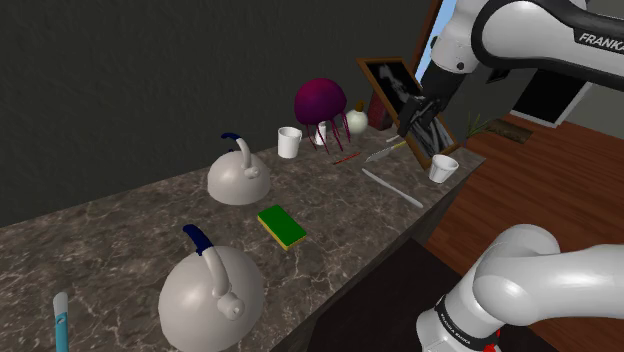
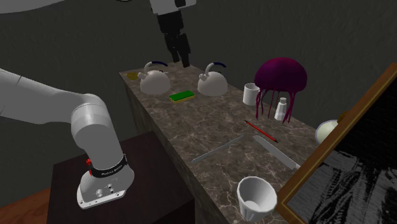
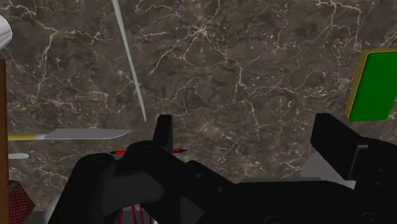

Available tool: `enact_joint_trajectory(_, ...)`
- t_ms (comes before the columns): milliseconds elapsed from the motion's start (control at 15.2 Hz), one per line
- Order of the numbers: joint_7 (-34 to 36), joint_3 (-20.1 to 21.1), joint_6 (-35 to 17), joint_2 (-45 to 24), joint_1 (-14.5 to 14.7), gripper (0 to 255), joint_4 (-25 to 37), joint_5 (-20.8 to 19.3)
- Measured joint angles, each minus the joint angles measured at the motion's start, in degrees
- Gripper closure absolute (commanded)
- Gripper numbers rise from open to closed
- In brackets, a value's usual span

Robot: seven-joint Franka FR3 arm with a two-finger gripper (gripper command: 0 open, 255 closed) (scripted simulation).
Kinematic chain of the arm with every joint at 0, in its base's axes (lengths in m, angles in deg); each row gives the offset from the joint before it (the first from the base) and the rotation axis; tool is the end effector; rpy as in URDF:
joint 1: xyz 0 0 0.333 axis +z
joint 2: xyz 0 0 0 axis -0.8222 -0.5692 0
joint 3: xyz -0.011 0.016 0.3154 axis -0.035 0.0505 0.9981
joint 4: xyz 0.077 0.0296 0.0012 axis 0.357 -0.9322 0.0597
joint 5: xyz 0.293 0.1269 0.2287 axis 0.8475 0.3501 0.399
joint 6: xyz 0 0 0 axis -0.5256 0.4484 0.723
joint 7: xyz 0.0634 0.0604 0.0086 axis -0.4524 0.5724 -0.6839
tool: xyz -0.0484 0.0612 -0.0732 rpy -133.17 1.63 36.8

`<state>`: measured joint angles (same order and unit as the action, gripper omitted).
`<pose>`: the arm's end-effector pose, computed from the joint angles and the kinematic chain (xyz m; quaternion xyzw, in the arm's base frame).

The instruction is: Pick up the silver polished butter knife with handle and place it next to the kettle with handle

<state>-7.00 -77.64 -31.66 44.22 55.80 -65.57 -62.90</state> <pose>0.3013 -0.0197 0.6309 0.9947 -0.0301 0.0831 0.0516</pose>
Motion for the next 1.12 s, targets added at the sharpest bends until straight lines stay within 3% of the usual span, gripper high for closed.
enact_joint_trajectory(330,-2.7,-3.0,-3.9,0.3,-0.5,0,-4.6,-1.3)
enact_joint_trajectory(1122,-14.8,-17.0,-22.7,-7.7,-3.2,0,-16.3,-7.4)
